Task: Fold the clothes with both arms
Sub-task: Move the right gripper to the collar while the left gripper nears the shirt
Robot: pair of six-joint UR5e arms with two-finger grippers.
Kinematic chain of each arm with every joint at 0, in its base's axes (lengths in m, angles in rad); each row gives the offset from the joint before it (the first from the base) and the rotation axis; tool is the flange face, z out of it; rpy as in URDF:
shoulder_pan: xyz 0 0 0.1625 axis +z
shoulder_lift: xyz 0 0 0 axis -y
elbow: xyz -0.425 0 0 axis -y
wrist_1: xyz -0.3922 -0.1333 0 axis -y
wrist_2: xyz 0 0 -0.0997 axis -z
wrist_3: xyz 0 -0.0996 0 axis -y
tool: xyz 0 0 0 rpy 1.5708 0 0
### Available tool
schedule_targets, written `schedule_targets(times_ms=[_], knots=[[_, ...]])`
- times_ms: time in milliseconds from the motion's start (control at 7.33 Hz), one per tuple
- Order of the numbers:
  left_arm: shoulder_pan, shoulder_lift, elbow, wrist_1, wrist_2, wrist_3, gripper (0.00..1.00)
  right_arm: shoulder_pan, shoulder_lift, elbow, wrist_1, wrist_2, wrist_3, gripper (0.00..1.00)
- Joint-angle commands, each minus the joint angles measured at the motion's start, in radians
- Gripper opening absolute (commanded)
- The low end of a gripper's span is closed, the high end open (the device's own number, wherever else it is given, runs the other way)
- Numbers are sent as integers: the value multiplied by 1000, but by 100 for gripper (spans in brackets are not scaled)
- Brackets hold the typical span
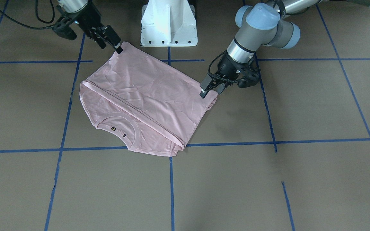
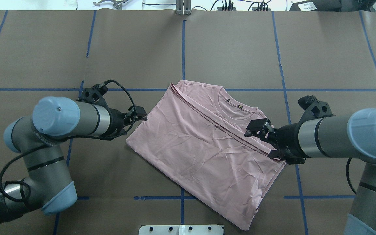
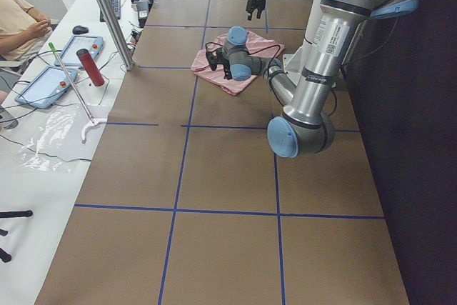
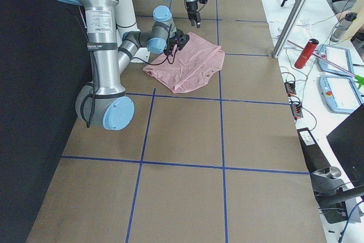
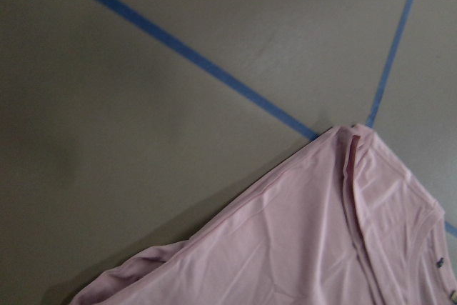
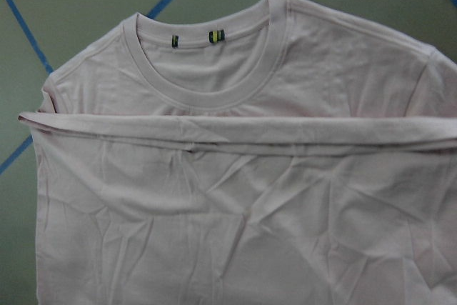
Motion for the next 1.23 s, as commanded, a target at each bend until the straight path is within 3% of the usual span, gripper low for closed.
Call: schedule_targets(times_ms=[0, 409, 955, 1091], knots=[[64, 32, 5, 50, 70, -7, 87, 51, 14, -65, 3, -10, -132, 100], [92, 32, 15, 81, 74, -11, 78, 58, 25, -68, 3, -2, -142, 100], [92, 24, 15, 84, 114, -11, 45, 58, 25, -94, 3, -5, -142, 100], [92, 30, 15, 84, 116, -11, 40, 57, 26, -105, 3, -10, -142, 100]])
